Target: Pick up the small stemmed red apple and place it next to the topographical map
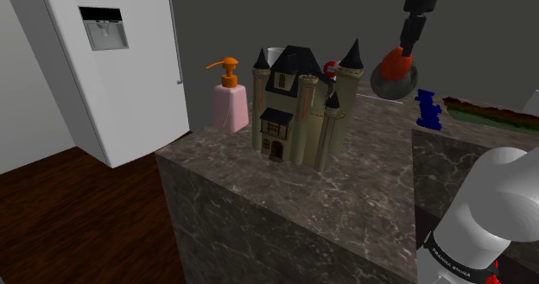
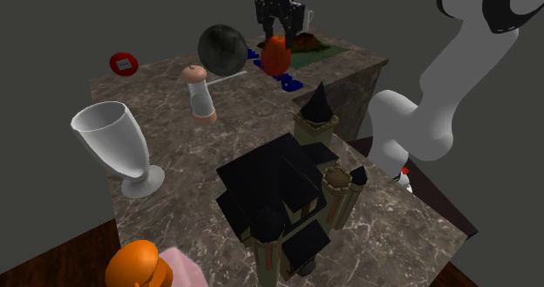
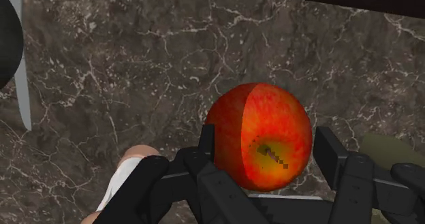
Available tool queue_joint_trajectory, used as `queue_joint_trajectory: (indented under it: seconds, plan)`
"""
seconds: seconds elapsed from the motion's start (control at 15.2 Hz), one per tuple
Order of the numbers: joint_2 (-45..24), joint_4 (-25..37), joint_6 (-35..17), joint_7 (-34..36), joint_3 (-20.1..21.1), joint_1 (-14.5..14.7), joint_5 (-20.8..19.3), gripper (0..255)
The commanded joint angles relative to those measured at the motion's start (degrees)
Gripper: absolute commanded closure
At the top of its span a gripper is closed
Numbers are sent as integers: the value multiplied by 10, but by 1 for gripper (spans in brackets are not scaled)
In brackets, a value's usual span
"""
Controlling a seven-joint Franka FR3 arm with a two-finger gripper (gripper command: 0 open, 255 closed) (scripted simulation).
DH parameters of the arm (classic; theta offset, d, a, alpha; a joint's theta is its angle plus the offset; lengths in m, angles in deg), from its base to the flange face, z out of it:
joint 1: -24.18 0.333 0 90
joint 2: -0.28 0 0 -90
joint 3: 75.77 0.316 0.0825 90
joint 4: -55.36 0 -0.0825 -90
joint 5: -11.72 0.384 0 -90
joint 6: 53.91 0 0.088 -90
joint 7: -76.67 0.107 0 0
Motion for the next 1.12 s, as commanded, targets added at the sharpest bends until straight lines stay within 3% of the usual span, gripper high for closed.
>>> queue_joint_trajectory:
  seconds: [0.0,0.53,1.06]
  plan:
    - [16,-4,8,-24,-15,-9,-14,255]
    - [67,-10,35,-120,-78,-40,-73,255]
    - [85,23,55,-230,-159,-58,-132,255]
